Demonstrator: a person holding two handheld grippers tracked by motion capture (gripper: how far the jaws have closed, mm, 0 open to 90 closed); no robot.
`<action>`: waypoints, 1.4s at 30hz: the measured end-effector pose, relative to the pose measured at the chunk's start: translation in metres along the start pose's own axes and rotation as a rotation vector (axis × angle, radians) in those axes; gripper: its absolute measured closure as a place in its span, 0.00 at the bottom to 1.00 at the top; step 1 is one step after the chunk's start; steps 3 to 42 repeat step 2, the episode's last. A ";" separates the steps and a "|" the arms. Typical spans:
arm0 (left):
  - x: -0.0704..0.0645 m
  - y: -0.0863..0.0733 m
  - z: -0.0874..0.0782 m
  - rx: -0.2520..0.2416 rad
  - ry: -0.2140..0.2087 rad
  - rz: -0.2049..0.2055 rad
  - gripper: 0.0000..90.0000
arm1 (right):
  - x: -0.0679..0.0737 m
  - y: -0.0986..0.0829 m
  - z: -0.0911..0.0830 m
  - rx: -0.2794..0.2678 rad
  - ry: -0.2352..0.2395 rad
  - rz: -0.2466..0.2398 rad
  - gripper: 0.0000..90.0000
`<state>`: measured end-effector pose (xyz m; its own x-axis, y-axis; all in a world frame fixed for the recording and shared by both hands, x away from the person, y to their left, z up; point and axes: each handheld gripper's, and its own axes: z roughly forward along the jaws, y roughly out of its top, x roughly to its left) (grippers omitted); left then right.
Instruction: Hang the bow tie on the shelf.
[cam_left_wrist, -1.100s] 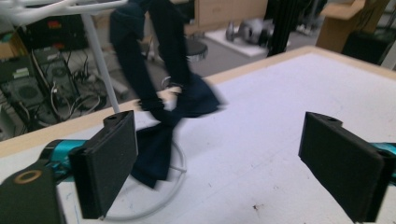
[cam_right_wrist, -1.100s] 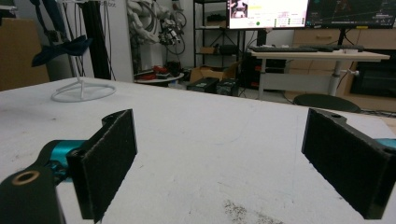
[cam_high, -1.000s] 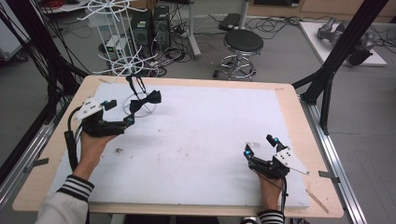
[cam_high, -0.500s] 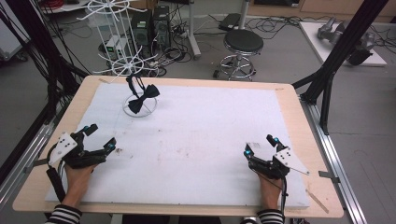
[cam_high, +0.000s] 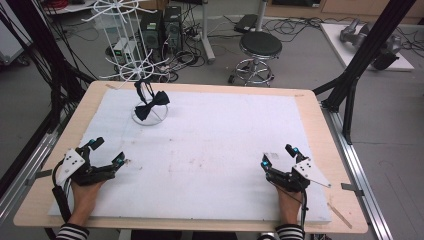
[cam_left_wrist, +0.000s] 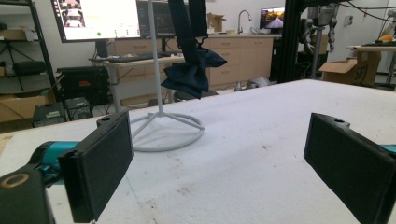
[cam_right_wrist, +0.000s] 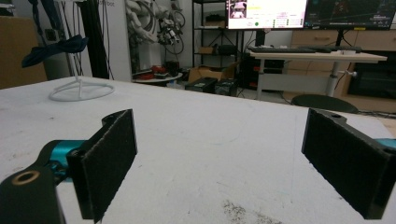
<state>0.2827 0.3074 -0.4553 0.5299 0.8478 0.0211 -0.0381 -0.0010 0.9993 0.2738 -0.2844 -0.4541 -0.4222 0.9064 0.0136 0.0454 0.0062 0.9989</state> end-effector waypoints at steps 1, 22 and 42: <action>0.001 0.000 0.000 -0.003 0.000 -0.010 0.09 | 0.000 0.000 0.000 0.000 0.001 -0.003 0.10; 0.002 0.000 -0.001 -0.006 0.004 -0.019 0.09 | 0.000 0.000 0.000 0.000 0.001 -0.003 0.10; 0.002 0.000 -0.001 -0.006 0.004 -0.019 0.09 | 0.000 0.000 0.000 0.000 0.001 -0.003 0.10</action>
